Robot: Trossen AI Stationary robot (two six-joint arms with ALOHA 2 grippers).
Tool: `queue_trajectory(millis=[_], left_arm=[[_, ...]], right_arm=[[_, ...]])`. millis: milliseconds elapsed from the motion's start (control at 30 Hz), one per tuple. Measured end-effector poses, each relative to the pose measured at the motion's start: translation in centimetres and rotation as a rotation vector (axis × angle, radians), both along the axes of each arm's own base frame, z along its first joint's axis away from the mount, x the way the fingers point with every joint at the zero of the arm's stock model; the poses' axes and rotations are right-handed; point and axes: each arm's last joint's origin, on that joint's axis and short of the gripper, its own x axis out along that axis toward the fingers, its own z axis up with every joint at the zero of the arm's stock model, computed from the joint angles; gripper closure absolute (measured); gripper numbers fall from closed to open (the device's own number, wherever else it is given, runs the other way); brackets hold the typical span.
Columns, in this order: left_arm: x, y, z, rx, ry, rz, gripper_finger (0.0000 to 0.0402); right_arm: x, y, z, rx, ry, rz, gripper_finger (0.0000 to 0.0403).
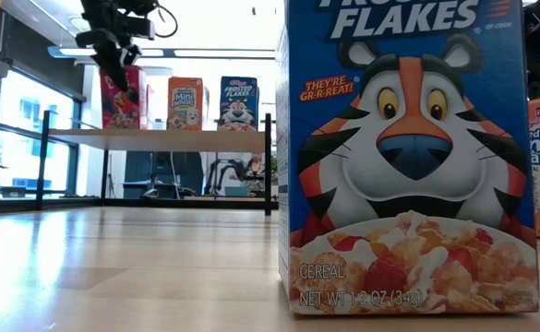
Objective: Stack cereal on shelf
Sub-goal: Put the left red cereal box on the the shelf aligned with the other red cereal box
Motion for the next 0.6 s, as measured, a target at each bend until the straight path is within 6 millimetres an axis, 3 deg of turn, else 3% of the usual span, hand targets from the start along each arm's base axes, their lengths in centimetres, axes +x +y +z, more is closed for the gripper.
queue_trajectory(millis=[233, 600], left_arm=[[0.01, 0.0, 0.01, 0.001, 0.0, -0.003, 0.0217], [-0.32, 0.29, 0.04, 0.007, -0.001, 0.019, 0.0177]], right_arm=[[0.0, 0.0, 0.01, 0.0, 0.0, 0.0, 0.0128], [0.0, 0.0, 0.01, 0.0, 0.0, 0.0, 0.0128]])
